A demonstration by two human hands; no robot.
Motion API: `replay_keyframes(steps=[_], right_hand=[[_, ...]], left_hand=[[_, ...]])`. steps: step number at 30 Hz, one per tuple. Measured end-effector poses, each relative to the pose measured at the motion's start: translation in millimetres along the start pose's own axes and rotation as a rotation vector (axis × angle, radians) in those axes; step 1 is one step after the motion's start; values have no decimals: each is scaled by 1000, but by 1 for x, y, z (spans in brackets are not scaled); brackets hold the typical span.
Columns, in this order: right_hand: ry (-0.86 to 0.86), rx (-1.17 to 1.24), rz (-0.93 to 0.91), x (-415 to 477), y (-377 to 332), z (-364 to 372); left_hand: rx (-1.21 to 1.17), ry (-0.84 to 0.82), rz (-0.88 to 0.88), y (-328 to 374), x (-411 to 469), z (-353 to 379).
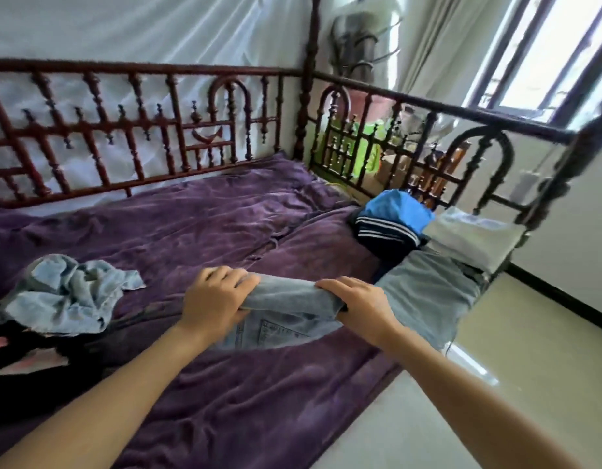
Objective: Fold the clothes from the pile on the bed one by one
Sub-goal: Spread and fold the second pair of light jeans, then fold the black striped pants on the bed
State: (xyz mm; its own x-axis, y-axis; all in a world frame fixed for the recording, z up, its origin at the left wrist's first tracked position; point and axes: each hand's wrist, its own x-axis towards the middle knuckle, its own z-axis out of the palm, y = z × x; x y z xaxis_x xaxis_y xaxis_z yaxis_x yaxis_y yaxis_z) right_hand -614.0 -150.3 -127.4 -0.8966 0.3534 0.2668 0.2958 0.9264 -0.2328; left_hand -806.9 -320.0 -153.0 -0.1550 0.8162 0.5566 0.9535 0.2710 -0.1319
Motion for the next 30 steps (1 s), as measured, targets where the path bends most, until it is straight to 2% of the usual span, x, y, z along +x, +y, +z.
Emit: replay_keyframes(steps=[5,11,14,16,18,20,21,22,23,25,26,27,28,30], right_hand=[[20,-87,219,-47,104,-42],[119,-175,345,-55,196,-102],[243,-264,320,-49,234,-136],[383,-427,219,-45,263,-150],[496,-558,160,-44,289,-144],[525,-577,181,-44,313,-113],[449,-540,231,-47,322,-89],[280,-469,300,-51,329,-64],[27,-401,398,-57,338,-40],[-434,-261,564,-74,355,2],[-562,-185,619,-79,361,16],[-588,-125,647,-80,367,25],[-577,-91,654,-78,375,28],[-547,-102,599,-66,394,26]], left_hand=[[-156,-16,105,98,90,43],[-234,-53,180,172,200,70],[-279,38,174,198,258,83],[-269,110,197,214,292,99],[-258,163,213,227,315,129],[-272,122,243,236,323,171],[-260,54,280,239,321,194],[-218,-40,329,244,314,214],[-153,-208,396,247,305,233],[-101,-735,499,253,284,270],[-96,-980,522,256,272,288],[-81,-1148,512,256,264,298],[-89,-1182,478,258,261,305],[-102,-1103,383,262,266,310]])
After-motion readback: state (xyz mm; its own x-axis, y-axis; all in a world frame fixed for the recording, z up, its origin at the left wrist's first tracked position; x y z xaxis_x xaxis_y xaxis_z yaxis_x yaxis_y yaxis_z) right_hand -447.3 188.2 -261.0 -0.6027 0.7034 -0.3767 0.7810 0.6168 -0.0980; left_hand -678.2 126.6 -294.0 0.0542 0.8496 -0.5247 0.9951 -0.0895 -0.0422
